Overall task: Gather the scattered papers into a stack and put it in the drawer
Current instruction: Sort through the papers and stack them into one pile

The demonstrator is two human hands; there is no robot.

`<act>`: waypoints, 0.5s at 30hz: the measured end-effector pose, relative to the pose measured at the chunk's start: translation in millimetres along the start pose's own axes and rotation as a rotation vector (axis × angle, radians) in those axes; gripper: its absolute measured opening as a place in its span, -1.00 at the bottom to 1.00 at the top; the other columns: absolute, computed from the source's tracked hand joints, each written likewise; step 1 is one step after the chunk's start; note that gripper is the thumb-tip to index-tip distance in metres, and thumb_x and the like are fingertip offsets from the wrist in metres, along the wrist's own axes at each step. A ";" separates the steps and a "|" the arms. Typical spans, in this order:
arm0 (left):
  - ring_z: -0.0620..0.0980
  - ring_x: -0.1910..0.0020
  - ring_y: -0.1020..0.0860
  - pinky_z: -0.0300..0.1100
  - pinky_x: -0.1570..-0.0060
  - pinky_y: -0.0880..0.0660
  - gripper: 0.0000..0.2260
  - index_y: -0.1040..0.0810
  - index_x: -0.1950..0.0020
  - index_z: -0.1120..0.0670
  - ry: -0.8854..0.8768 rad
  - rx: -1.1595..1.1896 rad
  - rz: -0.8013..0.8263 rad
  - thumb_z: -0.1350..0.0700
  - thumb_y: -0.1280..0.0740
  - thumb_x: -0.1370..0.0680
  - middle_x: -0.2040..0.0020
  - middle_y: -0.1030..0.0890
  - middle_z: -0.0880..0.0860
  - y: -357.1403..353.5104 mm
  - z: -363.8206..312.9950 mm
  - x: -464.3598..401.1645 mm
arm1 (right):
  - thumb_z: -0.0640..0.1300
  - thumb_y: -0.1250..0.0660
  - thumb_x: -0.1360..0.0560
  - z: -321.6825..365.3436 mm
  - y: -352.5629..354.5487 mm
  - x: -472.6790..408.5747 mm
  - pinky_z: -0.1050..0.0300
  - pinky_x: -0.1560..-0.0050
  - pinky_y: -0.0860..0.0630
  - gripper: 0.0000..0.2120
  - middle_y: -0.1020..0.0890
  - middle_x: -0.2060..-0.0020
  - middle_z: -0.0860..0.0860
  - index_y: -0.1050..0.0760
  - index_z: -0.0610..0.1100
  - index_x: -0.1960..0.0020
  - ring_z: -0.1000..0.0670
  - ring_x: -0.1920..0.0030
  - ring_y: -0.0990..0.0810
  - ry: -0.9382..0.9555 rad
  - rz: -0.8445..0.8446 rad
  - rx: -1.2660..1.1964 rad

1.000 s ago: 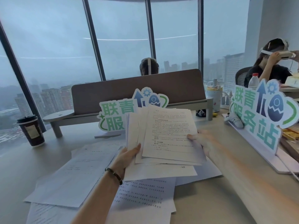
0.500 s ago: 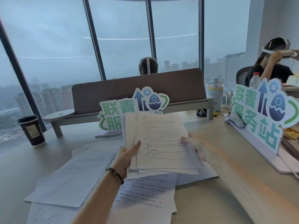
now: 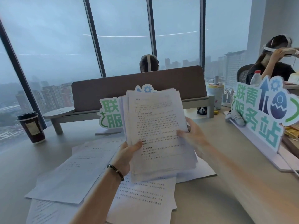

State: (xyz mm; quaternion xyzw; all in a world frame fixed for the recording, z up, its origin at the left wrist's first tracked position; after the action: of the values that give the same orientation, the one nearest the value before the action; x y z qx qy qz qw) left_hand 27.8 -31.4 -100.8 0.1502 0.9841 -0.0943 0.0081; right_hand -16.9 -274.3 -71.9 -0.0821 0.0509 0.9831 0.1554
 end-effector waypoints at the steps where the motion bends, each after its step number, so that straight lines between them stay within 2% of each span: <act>1: 0.18 -0.06 -0.67 0.14 -0.05 -0.59 -0.78 -0.59 -0.20 0.16 -0.049 -0.013 -0.010 0.23 -0.33 -0.57 -0.10 -0.69 0.17 -0.5 -5.1 0.1 | -0.25 -0.37 -0.55 7.8 -0.1 1.4 -0.04 -0.03 -0.64 -0.49 -0.65 -0.11 0.01 -0.30 0.14 -0.37 -0.03 -0.07 -0.66 0.051 -0.013 0.008; 5: 0.05 0.05 -0.70 0.02 0.08 -0.63 -0.84 -0.61 -0.09 0.08 -0.199 -0.007 -0.066 0.27 -0.30 -0.58 0.03 -0.73 0.03 -2.6 -22.1 5.7 | -0.29 -0.31 -0.58 28.2 -3.1 8.8 -0.11 -0.15 -0.60 -0.51 -0.64 -0.14 0.04 -0.28 0.16 -0.33 0.00 -0.13 -0.63 0.212 -0.069 -0.020; 8: 0.04 0.03 -0.69 0.00 0.06 -0.63 -0.84 -0.61 -0.09 0.07 -0.228 -0.002 -0.072 0.26 -0.34 -0.56 0.02 -0.73 0.03 -3.3 -25.5 10.8 | -0.28 -0.34 -0.57 31.0 -6.3 13.5 -0.19 -0.21 -0.57 -0.43 -0.61 -0.19 0.04 -0.23 0.21 -0.38 -0.03 -0.18 -0.60 0.260 -0.075 -0.018; 12: 0.13 -0.02 -0.68 0.10 -0.01 -0.61 -0.82 -0.63 -0.12 0.11 -0.189 0.010 -0.061 0.19 -0.39 -0.52 -0.06 -0.71 0.12 -1.9 -23.7 13.0 | -0.10 -0.40 -0.55 32.0 -9.8 16.0 -0.23 -0.24 -0.54 -0.34 -0.59 -0.25 0.13 -0.16 0.31 -0.47 0.00 -0.22 -0.59 0.306 -0.028 0.017; 15: 0.15 -0.02 -0.68 0.12 -0.01 -0.60 -0.81 -0.64 -0.11 0.09 -0.184 0.008 -0.046 0.17 -0.39 -0.51 -0.05 -0.71 0.12 -4.2 -23.5 13.8 | 0.01 -0.37 -0.56 31.1 -15.8 19.4 -0.12 -0.30 -0.50 -0.31 -0.51 -0.30 0.29 -0.06 0.39 -0.50 0.07 -0.27 -0.54 0.317 0.011 0.025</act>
State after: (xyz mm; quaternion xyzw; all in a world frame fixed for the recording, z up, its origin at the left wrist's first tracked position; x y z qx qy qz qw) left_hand 13.7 -26.9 -77.6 0.1182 0.9820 -0.1119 0.0958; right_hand -34.7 -249.6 -46.0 -0.2338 0.0874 0.9580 0.1410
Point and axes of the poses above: each hand's wrist, its own x-axis away from the middle knuckle, its own y-axis out of the back of the hand, z = x × y, the point moved 8 cm from there along -x, towards the middle knuckle
